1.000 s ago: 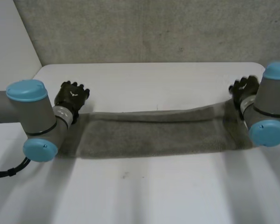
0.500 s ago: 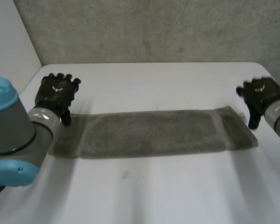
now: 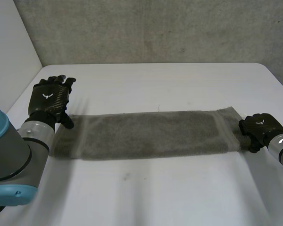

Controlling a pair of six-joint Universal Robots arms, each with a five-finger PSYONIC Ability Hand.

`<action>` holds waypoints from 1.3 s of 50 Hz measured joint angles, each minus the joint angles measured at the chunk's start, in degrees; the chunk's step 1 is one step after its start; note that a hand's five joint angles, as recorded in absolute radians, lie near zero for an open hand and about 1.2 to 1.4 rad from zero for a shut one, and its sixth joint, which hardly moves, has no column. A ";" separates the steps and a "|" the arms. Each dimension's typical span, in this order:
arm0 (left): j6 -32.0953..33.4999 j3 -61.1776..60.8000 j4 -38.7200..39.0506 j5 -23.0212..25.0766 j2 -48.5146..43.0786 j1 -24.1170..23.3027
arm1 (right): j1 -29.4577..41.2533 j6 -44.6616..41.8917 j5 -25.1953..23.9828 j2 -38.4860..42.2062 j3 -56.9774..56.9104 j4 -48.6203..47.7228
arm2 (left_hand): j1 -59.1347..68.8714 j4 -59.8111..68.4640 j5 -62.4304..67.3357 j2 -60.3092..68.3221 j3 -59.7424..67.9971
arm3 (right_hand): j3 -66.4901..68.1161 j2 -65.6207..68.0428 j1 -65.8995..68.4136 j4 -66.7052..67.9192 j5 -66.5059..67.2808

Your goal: Fold the laundry

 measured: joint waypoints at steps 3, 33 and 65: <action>0.04 -0.12 -0.04 0.00 0.09 -0.10 | -0.25 -0.26 0.14 1.42 -0.20 -1.10 | 0.00 -0.07 0.00 0.00 0.00 | 4.98 4.88 3.81 5.09 4.78; 0.04 -0.23 -0.05 -0.09 0.44 0.04 | -6.53 -20.17 18.58 -3.27 -4.48 -12.00 | 0.00 -0.05 0.00 -0.03 0.00 | 27.36 27.04 19.56 28.26 27.26; 0.13 -0.82 0.18 -0.18 1.64 -0.34 | 44.37 -7.97 4.27 4.65 -5.65 -17.20 | 0.00 -0.05 0.01 -0.04 0.00 | -14.17 -15.57 -13.54 -14.25 -12.31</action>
